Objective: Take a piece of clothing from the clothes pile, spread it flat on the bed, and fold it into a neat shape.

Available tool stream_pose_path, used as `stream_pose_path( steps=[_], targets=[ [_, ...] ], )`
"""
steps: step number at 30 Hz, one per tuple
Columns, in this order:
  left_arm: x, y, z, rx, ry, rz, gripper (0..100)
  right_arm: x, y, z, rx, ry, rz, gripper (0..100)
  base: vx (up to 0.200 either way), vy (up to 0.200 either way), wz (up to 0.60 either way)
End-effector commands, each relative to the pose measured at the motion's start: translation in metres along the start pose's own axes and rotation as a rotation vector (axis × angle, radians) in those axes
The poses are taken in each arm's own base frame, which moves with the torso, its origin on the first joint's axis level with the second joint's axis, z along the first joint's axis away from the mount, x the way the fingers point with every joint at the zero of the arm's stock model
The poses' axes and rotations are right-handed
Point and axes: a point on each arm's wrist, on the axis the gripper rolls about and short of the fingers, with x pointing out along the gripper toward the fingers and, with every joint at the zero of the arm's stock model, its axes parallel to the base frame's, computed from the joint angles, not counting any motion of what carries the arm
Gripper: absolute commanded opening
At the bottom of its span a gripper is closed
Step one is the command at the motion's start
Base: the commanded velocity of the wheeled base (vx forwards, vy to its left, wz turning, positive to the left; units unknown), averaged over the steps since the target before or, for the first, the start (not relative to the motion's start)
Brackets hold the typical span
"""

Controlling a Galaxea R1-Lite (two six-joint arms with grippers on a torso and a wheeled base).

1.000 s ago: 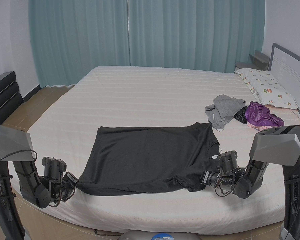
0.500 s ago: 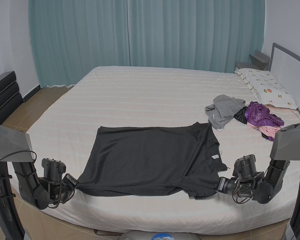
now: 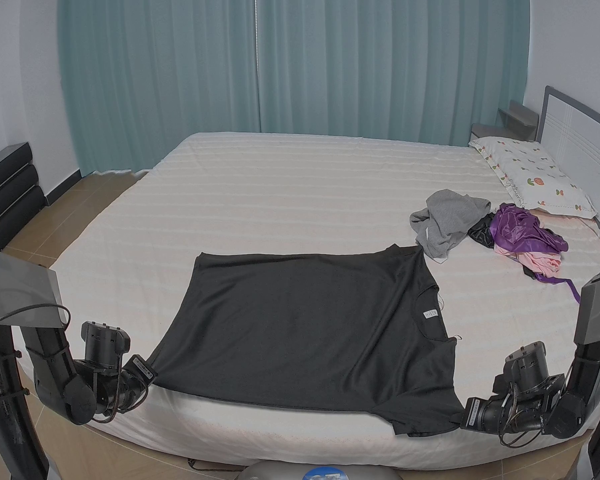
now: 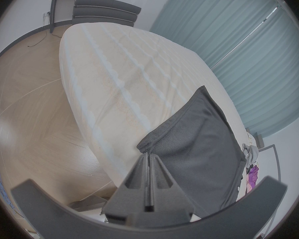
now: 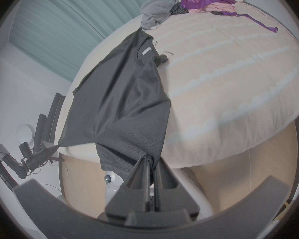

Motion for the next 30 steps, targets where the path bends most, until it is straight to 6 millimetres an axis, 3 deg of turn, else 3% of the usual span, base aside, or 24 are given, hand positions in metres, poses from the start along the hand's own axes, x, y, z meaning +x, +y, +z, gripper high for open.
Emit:
stream_pose_path(
  steps=[1,5,6,15,20,29,30],
  targets=[
    [-0.002,0.001,-0.002,0.007,0.006,0.004,0,0.009,-0.008,-0.017,-0.014,0.097,-0.062,0,0.0,0.0,0.0],
    [-0.002,0.001,-0.003,0.011,0.011,0.005,0,0.017,-0.008,-0.024,-0.035,0.137,-0.078,0,0.0,0.0,0.0],
    [-0.002,0.001,-0.004,0.014,0.014,0.007,0,0.019,-0.007,-0.024,-0.042,0.128,-0.074,100,0.0,0.0,0.0],
    [-0.001,0.001,-0.005,0.016,0.017,0.008,0,0.022,-0.004,0.0,-0.009,-0.048,0.025,100,0.0,0.0,0.0],
    [-0.001,0.001,-0.005,0.016,0.017,0.008,0,0.038,-0.011,0.024,0.042,-0.138,0.028,100,0.0,0.0,0.0],
    [-0.003,0.003,-0.006,0.03,0.02,0.015,0,0.062,-0.018,0.034,0.061,-0.152,0.016,100,0.0,0.0,0.0],
    [-0.003,0.004,-0.006,0.034,0.024,0.018,0,0.063,-0.017,0.035,0.06,-0.159,0.022,0,0.0,0.0,0.0]
  ],
)
